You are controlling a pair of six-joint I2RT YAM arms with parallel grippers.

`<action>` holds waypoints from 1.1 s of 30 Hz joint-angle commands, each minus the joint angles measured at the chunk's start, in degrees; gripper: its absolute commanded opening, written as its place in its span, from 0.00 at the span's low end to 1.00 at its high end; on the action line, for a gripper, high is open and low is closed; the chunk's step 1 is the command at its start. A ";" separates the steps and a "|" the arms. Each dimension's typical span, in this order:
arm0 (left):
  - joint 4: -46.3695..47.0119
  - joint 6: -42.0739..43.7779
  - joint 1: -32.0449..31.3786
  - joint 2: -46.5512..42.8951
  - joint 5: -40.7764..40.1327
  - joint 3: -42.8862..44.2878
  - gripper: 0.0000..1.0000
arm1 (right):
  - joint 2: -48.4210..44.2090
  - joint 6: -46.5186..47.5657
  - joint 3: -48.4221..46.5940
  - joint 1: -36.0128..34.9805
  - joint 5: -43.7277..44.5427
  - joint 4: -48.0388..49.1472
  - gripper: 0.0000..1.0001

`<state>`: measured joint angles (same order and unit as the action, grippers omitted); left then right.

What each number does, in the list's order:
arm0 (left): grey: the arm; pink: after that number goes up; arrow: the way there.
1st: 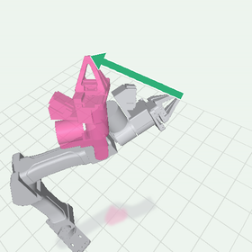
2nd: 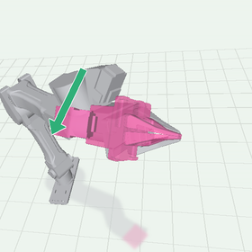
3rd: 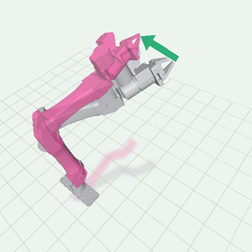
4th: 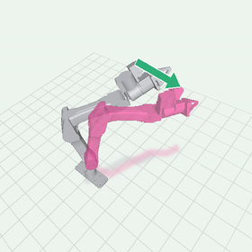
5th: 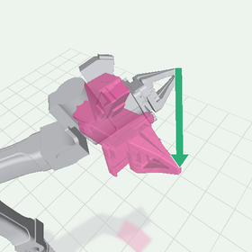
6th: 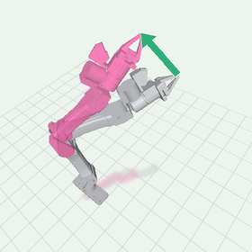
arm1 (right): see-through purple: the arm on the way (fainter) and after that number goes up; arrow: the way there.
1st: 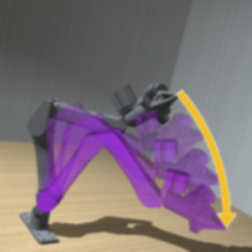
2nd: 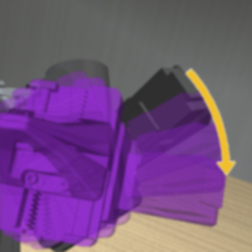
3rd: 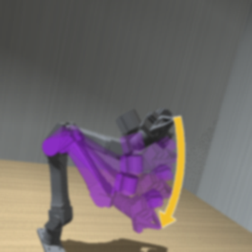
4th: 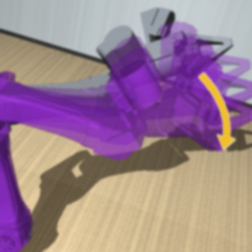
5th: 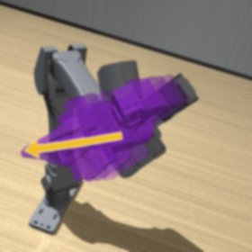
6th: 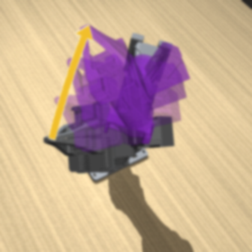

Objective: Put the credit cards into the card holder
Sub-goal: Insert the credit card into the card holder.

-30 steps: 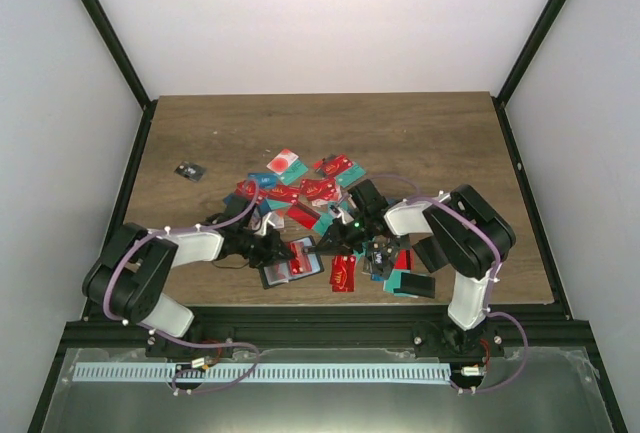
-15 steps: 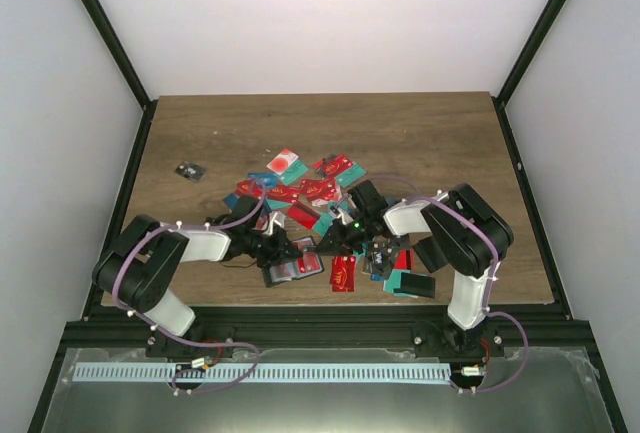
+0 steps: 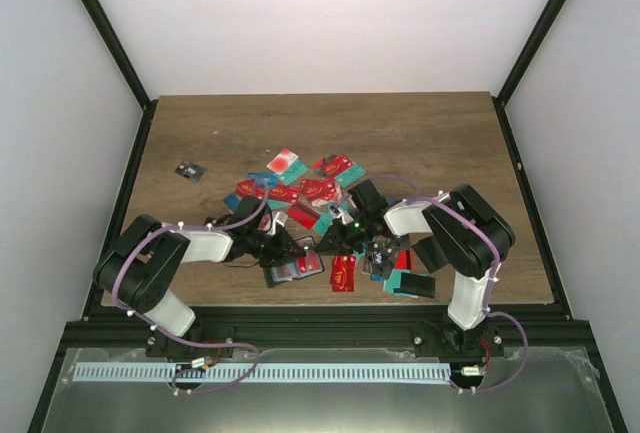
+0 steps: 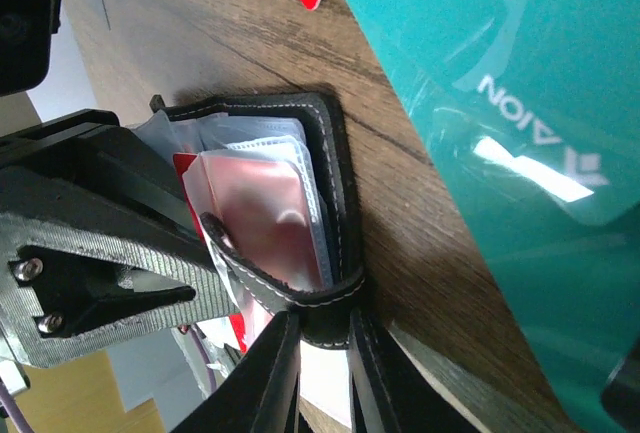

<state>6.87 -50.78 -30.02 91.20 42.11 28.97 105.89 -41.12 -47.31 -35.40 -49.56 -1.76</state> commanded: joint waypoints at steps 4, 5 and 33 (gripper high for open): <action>-12.44 4.08 -1.62 -1.46 -5.98 1.94 0.25 | -3.41 1.63 -1.71 -1.01 0.93 -2.35 0.17; -13.63 4.51 -1.66 -1.66 -6.09 2.23 0.27 | -3.53 1.66 -2.06 -0.99 1.14 -2.78 0.18; -32.90 7.86 -1.58 -18.73 -9.71 9.10 0.75 | -16.38 6.76 -6.92 1.58 7.57 -15.80 0.38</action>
<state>-22.11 -43.90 -31.55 75.79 32.97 36.45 92.25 -35.62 -52.66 -34.46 -43.24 -15.03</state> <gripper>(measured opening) 0.735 0.371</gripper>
